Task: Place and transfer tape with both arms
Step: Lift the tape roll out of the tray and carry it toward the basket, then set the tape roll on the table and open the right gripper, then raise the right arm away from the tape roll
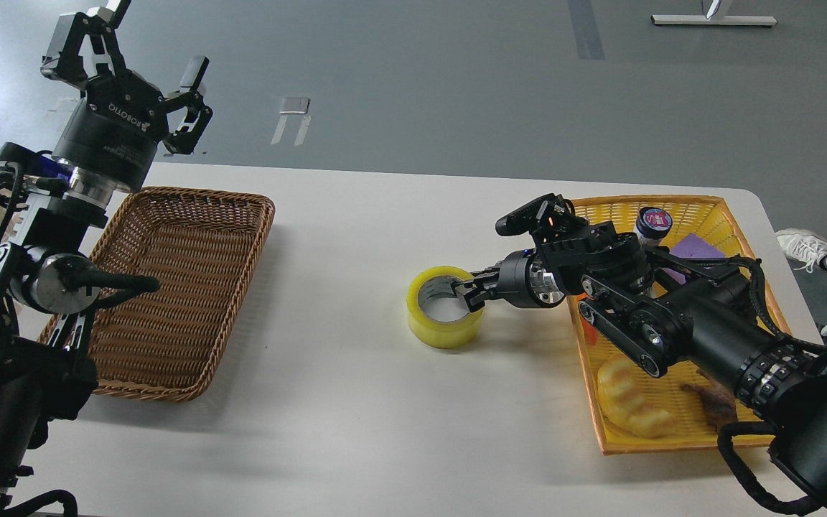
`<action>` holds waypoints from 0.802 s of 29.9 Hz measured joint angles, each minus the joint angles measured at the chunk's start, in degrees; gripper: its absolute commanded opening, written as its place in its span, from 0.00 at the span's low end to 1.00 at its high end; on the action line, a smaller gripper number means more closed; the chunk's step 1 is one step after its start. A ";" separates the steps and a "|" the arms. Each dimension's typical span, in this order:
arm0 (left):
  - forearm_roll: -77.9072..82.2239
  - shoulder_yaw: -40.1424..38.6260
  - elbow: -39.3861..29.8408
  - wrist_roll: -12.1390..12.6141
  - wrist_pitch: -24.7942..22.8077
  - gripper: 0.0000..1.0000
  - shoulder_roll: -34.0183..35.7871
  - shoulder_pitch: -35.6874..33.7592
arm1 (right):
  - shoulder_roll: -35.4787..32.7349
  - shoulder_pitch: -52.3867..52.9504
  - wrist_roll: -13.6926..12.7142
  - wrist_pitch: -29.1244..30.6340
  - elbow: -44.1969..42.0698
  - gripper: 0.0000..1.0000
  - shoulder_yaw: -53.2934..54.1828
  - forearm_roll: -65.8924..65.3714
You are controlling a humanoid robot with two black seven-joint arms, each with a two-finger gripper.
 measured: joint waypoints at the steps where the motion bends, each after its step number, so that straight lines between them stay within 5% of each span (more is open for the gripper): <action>1: 0.00 0.00 0.00 0.00 0.00 0.98 0.00 0.00 | 0.00 0.01 -0.13 0.00 -0.28 0.57 0.72 0.00; 4: 0.00 0.00 0.00 0.00 0.00 0.98 0.00 0.00 | 0.00 0.15 -0.74 0.00 -0.76 0.67 3.13 0.00; 5: 0.00 0.00 0.00 0.00 0.00 0.98 0.00 0.00 | 0.00 0.24 -0.88 0.00 -0.77 0.83 3.76 0.00; 7: 0.00 0.00 0.01 0.00 -0.05 0.98 0.00 0.00 | 0.00 0.50 -1.40 -0.94 -0.71 0.93 4.60 0.00; 17: -0.03 0.22 0.18 0.04 -0.10 0.98 0.00 0.05 | 0.00 5.05 -3.28 -11.23 2.83 0.99 12.38 10.89; 24: -0.03 0.35 0.18 0.37 0.02 0.98 -0.13 -0.24 | -0.01 6.09 -2.71 -11.82 6.98 1.00 22.20 23.25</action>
